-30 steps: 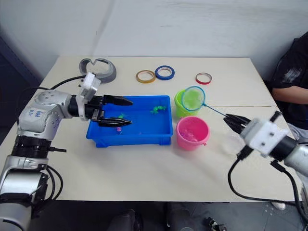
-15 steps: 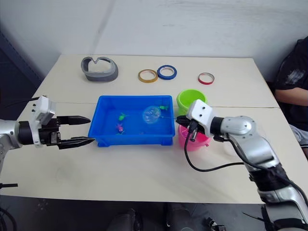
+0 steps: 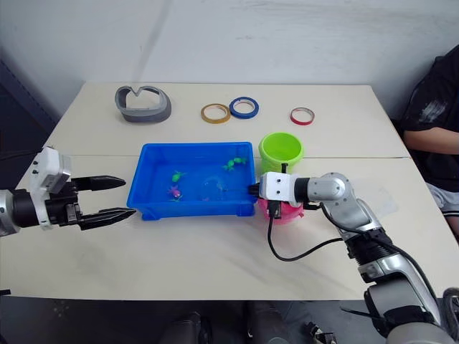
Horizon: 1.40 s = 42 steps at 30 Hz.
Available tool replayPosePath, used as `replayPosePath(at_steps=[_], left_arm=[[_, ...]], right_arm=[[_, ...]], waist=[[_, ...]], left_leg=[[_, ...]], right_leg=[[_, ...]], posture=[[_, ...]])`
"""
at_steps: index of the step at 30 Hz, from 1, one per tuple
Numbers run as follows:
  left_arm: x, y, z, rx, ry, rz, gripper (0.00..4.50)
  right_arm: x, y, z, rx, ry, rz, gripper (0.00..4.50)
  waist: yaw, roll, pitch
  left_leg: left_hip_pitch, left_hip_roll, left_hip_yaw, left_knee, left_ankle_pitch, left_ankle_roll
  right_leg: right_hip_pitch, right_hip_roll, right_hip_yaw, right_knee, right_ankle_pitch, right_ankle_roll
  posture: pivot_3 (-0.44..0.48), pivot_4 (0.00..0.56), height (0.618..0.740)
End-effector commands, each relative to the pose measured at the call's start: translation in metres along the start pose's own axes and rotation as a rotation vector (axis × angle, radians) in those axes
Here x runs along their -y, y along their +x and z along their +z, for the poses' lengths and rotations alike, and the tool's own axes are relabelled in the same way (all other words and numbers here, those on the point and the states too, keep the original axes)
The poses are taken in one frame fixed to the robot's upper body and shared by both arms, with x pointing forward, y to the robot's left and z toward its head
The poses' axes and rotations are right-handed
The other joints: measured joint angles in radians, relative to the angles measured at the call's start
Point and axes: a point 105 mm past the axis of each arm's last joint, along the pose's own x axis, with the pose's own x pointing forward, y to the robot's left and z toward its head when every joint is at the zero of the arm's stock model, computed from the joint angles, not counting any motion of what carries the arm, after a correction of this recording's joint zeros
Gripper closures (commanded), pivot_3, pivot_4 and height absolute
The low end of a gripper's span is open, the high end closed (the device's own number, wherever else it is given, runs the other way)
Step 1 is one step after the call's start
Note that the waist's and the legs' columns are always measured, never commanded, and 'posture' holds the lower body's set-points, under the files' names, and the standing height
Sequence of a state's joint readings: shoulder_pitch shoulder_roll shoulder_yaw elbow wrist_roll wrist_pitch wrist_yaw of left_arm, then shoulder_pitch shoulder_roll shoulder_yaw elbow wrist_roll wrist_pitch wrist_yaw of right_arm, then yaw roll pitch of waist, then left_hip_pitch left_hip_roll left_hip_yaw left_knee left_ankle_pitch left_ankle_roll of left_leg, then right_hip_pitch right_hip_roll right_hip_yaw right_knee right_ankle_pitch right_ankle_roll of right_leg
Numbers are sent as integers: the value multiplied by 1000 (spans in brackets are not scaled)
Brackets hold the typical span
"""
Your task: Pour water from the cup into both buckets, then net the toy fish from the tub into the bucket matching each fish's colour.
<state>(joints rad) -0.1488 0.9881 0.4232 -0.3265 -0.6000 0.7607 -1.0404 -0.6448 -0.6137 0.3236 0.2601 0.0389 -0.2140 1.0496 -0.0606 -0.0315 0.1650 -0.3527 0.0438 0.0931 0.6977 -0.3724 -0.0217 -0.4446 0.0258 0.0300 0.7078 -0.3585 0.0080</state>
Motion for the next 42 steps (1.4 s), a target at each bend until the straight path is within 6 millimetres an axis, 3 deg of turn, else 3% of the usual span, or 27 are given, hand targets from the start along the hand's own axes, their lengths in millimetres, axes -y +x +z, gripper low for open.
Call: replayPosePath(at_steps=[1,17,23,32,38,42], left_arm=[[0,-3,13,22,50,12,34],[-7,11,19,55,72,-17,34],[-6,26,33,133,65,-73,34],[10,67,74,288,67,-312,34],[9,91,78,286,114,-399,34],[6,104,80,293,127,-444,34]], right_arm=[[-4,-4,9,53,32,12,4500],[17,-22,27,122,388,-113,4500],[28,-42,31,134,534,-213,4500],[25,-112,39,56,545,-444,4500],[2,-157,47,-24,548,-572,4500],[-13,-176,51,-78,508,-620,4500]], waist=[[1,0,0],[1,0,0],[5,0,0],[15,0,0],[8,0,0],[9,0,0]], left_leg=[[0,0,0,0,0,0],[0,0,0,0,0,0],[-1,0,0,0,0,0],[-2,0,0,0,0,0],[0,-1,0,0,1,-1],[0,-1,0,0,1,-2]], right_leg=[[0,0,0,0,0,0],[0,0,0,0,0,0],[0,0,0,0,0,0],[0,0,0,-1,0,0],[0,1,1,1,0,0],[0,2,1,1,0,0]], posture=[[0,150,740],[0,150,740],[0,150,740],[0,150,740],[0,150,740],[0,150,740]])
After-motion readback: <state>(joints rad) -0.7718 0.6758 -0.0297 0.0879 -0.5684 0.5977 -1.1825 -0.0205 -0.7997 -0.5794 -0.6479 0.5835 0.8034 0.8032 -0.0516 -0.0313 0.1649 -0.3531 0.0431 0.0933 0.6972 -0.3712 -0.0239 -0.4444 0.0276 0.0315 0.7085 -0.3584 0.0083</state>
